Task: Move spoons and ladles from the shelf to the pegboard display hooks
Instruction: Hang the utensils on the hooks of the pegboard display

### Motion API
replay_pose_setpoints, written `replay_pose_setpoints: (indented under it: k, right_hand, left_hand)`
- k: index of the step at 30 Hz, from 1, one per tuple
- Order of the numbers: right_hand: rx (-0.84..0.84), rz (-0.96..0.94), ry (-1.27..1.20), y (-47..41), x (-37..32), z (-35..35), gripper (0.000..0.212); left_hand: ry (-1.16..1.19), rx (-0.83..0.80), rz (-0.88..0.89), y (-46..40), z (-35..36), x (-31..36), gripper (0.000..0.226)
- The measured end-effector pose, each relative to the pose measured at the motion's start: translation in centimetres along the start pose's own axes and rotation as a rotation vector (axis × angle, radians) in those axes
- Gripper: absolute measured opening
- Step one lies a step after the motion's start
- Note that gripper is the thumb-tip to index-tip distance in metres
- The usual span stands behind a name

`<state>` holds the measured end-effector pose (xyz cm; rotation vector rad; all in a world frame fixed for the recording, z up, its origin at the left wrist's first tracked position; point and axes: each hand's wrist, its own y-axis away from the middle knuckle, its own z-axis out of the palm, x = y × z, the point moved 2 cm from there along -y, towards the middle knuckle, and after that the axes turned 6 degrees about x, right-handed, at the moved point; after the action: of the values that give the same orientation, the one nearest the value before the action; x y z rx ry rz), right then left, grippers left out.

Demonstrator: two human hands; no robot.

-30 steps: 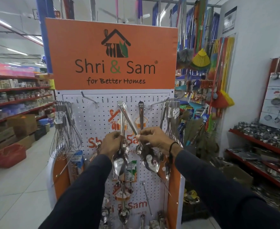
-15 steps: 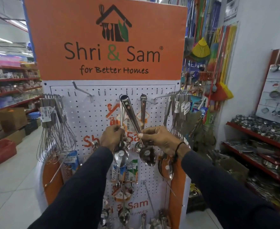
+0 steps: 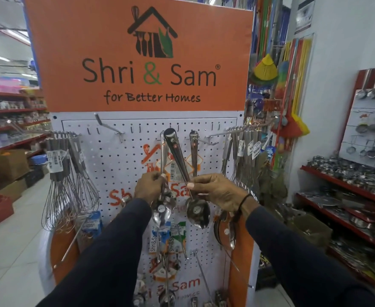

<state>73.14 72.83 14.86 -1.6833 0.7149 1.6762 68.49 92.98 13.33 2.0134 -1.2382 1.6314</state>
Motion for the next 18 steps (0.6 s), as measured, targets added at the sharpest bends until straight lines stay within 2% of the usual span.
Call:
replay_pose_setpoints:
  k: [4, 7, 11, 14, 18]
  right_hand:
    - [0.017, 0.068, 0.04, -0.5, 1.0, -0.8, 0.008]
    - [0.112, 0.059, 0.033, -1.3, 1.2, -0.7, 0.022]
    - [0.333, -0.025, 0.282, -3.6, 0.4, 1.1, 0.018]
    - [0.413, -0.059, 0.398, -5.4, 0.7, 2.2, 0.02]
    - [0.535, -0.114, 0.548, -6.5, 2.0, 2.5, 0.01]
  left_hand:
    - [-0.02, -0.054, -0.02, -0.8, 0.1, -0.4, 0.022]
    - [-0.015, -0.059, -0.025, -1.1, 0.2, -0.2, 0.022]
    - [-0.037, 0.005, -0.043, -1.9, 0.4, -0.3, 0.026]
    - [-0.067, 0.005, -0.06, -2.6, 0.8, -0.8, 0.022]
    - [-0.223, 0.033, 0.035, -1.7, 0.7, -0.7, 0.021]
